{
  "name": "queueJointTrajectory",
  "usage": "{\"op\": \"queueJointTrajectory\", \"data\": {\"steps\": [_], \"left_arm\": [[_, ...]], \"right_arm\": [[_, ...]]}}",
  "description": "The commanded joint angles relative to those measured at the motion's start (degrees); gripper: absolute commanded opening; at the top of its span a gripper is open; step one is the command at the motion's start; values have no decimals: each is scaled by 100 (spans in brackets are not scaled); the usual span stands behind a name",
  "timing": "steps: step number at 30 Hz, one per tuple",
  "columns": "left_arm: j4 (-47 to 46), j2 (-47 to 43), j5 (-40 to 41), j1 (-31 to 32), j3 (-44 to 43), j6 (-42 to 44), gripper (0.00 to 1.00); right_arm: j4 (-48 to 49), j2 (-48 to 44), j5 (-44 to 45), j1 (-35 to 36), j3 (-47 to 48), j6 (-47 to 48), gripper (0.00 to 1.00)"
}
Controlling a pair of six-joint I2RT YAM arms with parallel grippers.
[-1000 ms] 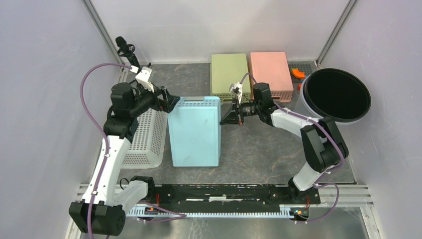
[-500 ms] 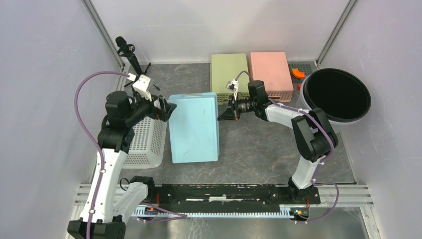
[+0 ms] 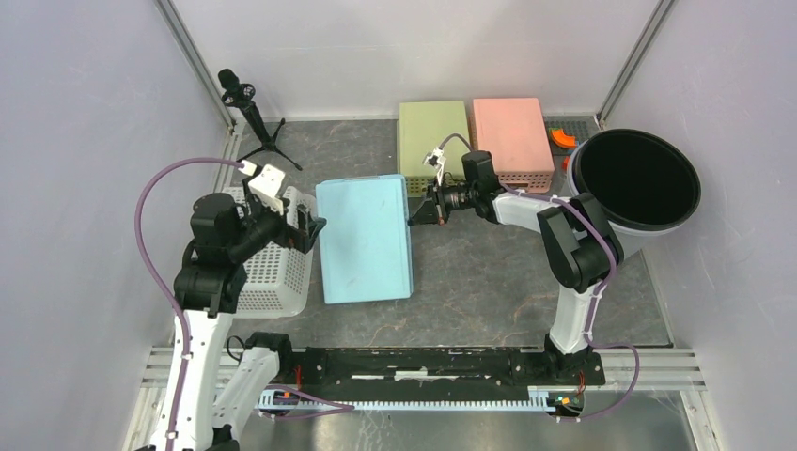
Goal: Turn the large container upside down
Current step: Turn the container upside down at the center of the board.
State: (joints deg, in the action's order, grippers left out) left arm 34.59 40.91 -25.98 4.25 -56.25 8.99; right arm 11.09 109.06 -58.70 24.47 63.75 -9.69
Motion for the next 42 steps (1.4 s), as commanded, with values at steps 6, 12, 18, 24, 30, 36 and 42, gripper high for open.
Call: {"op": "queueJointTrajectory", "data": {"steps": [6,12,18,24,30,36,42], "left_arm": [[329,-212,375,-13,35,397,100],[346,-321,421,-18,120,415,100],[336,-399,406,-28,227,451,100],[314,-425,409,-42,298,463,100],[264,-414,378,-48,350,480,100],[276,-432,379,-60,426,629,100],[276,-416,355,-64,456,684,100]], "right_arm": [[1443,159,-107,6,-212,-1283,0],[1399,289,54,21,-163,-1392,0],[950,603,222,25,198,-1133,0],[814,743,400,48,355,-1016,0],[392,880,520,153,672,-636,0],[203,1038,630,181,763,-473,0],[122,1125,707,177,786,-369,0]]}}
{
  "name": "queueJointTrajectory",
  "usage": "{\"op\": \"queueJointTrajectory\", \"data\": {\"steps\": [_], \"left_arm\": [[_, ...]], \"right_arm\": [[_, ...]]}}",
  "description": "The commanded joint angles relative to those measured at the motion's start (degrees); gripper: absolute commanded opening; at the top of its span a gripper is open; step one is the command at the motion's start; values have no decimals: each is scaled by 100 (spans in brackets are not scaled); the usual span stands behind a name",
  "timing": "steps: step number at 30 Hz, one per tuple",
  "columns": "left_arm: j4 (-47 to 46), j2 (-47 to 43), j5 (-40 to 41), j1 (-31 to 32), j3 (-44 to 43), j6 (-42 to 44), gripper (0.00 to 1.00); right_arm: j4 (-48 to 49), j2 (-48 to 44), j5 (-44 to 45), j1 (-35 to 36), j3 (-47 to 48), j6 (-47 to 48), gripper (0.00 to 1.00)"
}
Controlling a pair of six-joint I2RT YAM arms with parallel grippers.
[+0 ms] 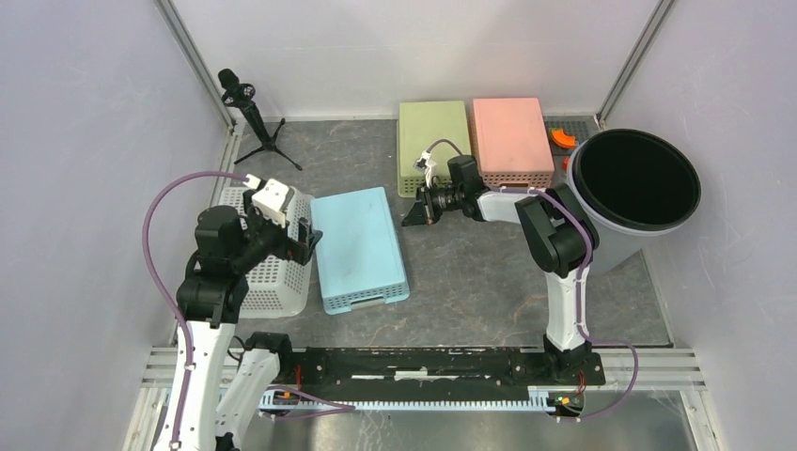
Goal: Turn the large container upside down
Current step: Turn the container upside down at the center of the board.
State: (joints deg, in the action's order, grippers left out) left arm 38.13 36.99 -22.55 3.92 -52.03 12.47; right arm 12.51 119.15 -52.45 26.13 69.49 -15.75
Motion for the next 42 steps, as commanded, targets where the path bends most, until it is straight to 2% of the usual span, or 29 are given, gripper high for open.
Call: {"op": "queueJointTrajectory", "data": {"steps": [1,5,8,13,18,21,25,30,34,42], "left_arm": [[-78,-34,5,-28,31,336,100],[-55,-55,0,-25,53,366,100],[37,-74,-83,-26,53,528,100],[421,-103,-443,-30,176,1157,100],[434,-58,-336,-23,435,1237,100],[259,89,-193,-17,556,1112,100],[124,537,111,-20,511,833,100],[153,1159,804,-23,140,502,100],[-2,1406,947,-14,114,298,100],[-217,1906,228,44,150,-30,100]], "right_arm": [[-65,124,121,17,229,296,0],[-268,59,251,13,214,531,0],[-441,-295,400,8,101,967,5],[-804,-1425,567,15,-287,2047,24],[-1395,-2636,657,26,-783,3145,41],[-1730,-3417,610,120,-1151,3943,47],[-1997,-4467,674,594,-1859,5119,59],[-1726,-5502,1007,1531,-2836,6146,78],[-1539,-5549,919,1697,-3064,6219,81],[-1532,-5449,1091,1957,-3324,6610,86]]}}
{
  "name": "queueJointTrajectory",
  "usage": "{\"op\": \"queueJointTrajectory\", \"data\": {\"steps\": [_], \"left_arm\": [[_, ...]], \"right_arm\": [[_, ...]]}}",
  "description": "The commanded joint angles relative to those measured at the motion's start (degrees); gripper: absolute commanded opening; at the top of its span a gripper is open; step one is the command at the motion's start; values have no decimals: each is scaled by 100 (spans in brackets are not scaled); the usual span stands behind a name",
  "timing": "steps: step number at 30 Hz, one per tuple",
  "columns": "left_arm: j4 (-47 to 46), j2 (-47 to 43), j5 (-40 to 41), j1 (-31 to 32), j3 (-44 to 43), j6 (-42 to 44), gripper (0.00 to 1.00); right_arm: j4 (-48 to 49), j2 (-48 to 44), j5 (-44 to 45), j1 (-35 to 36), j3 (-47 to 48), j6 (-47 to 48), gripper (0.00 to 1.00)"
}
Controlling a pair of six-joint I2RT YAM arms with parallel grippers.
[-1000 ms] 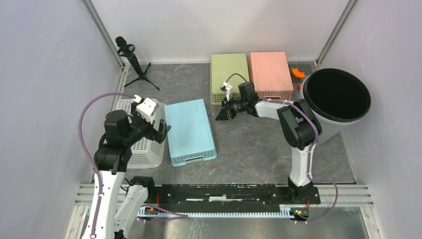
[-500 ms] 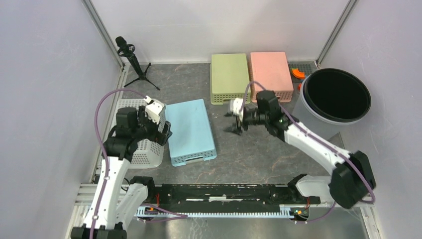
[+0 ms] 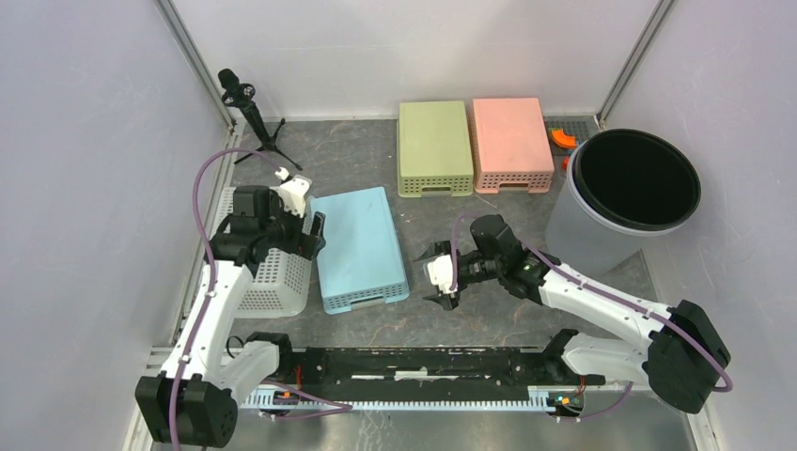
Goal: Turn the large container upside down
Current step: Turn the container upside down at the center of the board, then move the container to the center of the board.
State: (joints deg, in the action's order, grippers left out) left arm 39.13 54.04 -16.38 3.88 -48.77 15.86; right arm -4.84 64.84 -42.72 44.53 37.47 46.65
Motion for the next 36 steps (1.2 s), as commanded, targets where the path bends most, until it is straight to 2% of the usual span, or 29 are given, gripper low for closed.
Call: {"op": "queueJointTrajectory", "data": {"steps": [1,13,20,27,29,33,36], "left_arm": [[-336,276,-421,69,-176,-379,100],[-726,1152,-592,168,-227,-511,100],[-977,1349,-1064,318,-256,-471,100],[-1116,1496,-1145,390,-281,-408,100],[-1123,1473,-991,394,-303,-404,100],[-1075,1302,158,403,-375,-511,100],[-1147,1162,334,408,-242,-481,100]], "right_arm": [[219,-38,131,121,-142,384,87],[165,-129,98,126,-324,692,92],[105,-121,-15,125,-355,793,92],[39,-64,-52,134,-341,874,93],[-1,-62,-90,133,-337,919,93],[-40,-60,-123,139,-338,958,93],[-39,-19,-105,153,-346,984,93]]}}
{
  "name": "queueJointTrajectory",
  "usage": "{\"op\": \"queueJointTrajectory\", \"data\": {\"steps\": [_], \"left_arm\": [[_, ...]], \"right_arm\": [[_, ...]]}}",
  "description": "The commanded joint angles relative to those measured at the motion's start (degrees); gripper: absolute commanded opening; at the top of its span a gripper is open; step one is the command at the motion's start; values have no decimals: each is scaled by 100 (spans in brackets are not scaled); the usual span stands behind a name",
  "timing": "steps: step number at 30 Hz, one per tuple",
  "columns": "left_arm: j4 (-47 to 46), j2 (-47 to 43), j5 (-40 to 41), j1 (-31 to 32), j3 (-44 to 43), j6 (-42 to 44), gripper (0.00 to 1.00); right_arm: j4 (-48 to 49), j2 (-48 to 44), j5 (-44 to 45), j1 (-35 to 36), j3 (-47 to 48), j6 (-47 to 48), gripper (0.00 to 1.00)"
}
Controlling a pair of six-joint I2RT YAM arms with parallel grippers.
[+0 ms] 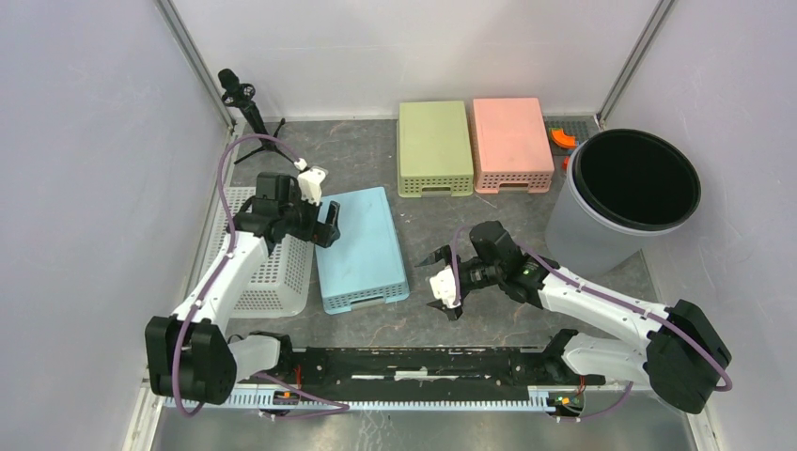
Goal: Turn the large container upside down
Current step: Move the container to the center of the board.
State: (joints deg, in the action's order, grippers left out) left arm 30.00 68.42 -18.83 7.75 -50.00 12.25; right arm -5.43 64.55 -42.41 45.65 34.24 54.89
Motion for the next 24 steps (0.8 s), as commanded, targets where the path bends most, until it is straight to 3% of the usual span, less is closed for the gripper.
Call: {"op": "queueJointTrajectory", "data": {"steps": [1,5,17,24], "left_arm": [[-225,-257,449,16,-87,-146,100],[-372,-122,51,8,97,-372,100],[-438,284,-135,-208,124,-626,100],[-349,553,-1060,-220,23,-673,100]], "right_arm": [[19,29,-127,50,-16,162,93],[15,75,-67,85,-21,193,94],[-3,23,-4,87,-84,337,95],[-20,31,-5,102,-84,364,95]]}}
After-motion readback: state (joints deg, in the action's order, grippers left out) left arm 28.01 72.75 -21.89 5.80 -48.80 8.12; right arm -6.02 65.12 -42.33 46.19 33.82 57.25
